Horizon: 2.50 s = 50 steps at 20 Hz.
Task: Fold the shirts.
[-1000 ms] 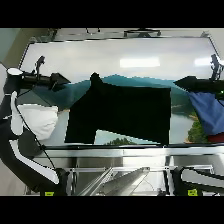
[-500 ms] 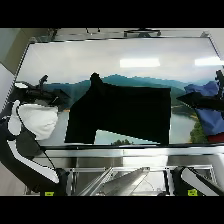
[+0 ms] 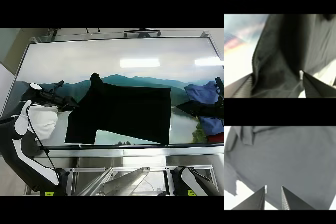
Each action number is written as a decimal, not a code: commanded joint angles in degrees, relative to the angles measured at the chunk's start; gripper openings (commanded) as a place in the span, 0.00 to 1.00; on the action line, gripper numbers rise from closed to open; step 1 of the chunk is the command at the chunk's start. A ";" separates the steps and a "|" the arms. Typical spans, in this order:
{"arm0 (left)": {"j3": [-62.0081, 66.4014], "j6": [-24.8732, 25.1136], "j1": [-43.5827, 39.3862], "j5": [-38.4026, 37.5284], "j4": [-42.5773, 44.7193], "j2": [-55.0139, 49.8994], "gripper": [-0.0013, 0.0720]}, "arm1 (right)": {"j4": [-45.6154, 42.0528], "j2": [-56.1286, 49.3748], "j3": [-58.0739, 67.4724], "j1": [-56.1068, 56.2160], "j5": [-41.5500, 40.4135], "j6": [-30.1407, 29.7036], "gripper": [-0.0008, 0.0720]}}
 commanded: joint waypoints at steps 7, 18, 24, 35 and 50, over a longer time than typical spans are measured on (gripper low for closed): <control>-0.07 2.89 1.86 -2.29 -1.70 0.09 0.06 | -25.46 -0.85 -8.41 0.00 -4.13 20.06 0.75; -0.09 6.62 7.17 -3.32 -14.14 0.09 0.06 | -9.75 -10.82 -24.90 0.17 -14.78 7.45 0.67; -0.09 6.60 6.95 -3.28 -14.19 0.09 0.06 | -1.84 -16.04 -26.08 4.39 -15.39 1.51 0.66; -0.07 10.62 7.98 -13.81 -46.29 13.99 0.05 | 21.49 -0.11 0.28 8.09 -0.74 -2.21 0.04; 17.46 1.42 26.58 0.31 -53.31 58.86 0.05 | 18.05 14.58 57.70 -9.73 -1.22 9.31 0.03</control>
